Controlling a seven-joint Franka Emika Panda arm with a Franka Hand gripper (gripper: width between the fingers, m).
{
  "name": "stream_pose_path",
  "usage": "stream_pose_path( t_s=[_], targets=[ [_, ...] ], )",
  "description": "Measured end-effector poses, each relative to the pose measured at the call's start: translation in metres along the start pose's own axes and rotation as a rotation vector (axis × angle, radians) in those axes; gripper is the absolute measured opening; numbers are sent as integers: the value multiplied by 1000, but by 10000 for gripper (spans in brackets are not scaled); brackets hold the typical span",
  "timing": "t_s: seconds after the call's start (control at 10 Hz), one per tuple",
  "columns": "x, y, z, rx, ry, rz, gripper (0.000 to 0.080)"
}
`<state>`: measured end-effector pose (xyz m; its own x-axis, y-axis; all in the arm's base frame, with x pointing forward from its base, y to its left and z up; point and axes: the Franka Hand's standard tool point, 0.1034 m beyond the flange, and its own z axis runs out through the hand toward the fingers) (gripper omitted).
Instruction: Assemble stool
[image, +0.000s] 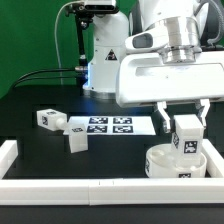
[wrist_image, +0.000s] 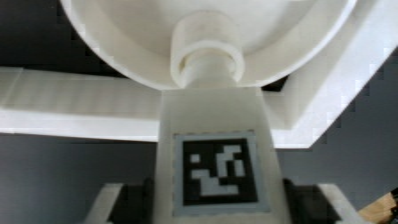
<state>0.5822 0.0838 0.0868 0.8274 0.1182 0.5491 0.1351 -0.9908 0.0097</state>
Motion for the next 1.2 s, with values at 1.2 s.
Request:
stream_pose_path(
  t_s=[1.2],
  targets=[
    [7, -7, 1, 23, -141, 138, 649]
  ],
)
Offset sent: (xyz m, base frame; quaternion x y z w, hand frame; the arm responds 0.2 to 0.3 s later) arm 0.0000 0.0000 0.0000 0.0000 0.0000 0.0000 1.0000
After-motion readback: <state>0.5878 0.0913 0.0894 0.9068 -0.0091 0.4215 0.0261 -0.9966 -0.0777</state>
